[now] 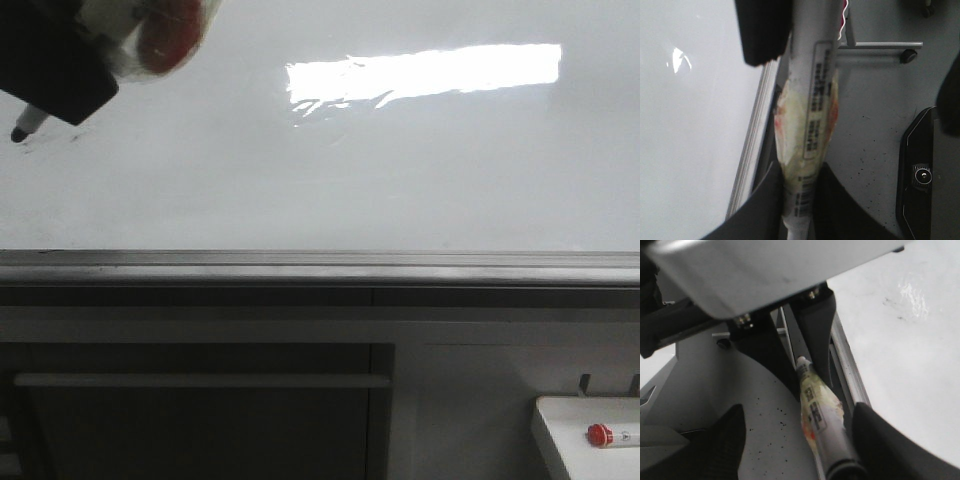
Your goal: Write number 2 on whiteboard
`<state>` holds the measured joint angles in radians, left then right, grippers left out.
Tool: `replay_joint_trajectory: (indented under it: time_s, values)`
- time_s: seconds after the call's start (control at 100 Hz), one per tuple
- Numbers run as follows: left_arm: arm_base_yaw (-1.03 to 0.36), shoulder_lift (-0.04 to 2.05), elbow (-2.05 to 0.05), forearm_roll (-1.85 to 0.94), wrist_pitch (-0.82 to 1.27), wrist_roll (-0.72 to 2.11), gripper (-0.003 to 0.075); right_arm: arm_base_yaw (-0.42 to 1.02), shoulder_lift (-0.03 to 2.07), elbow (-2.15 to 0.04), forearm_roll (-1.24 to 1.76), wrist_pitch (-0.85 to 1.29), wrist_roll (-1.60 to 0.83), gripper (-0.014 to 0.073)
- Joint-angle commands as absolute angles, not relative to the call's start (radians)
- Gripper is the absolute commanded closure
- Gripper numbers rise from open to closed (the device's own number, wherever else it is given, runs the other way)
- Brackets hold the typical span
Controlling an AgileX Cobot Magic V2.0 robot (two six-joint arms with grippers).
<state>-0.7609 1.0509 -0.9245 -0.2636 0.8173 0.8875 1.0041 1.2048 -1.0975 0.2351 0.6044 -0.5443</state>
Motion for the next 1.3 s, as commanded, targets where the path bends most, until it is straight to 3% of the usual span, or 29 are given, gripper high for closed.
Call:
replay_joint_trajectory:
  time_s: [0.0,0.25,0.52,0.77,1.14,1.29]
  values:
    - [-0.771,1.03,-0.96,-0.283,0.774,0.887,0.0741,1.005,1.2,-1.133,0.255,0.531,-0.555,0.0195]
    - [-0.771,1.03,-0.96,-0.294,0.776,0.887,0.0741,1.005,1.205,-1.133,0.295,0.489,-0.555,0.041]
    - [-0.771,1.03,-0.96,-0.294,0.776,0.887,0.0741,1.005,1.205,-1.133,0.343,0.479,-0.555,0.0419]
    - [-0.771,1.03,-0.96,-0.294,0.766,0.887,0.0741,1.005,1.207,-1.133,0.345,0.528,-0.555,0.0521]
    - [-0.771,1.03,-0.96,-0.294,0.701,0.887,0.0741,1.005,1.207,-1.133,0.345,0.584,-0.555,0.0524]
    - [-0.771,1.03,-0.96,-0.294,0.669,0.885,0.0739,1.005,1.207,-1.133,0.343,0.603,-0.555,0.0673]
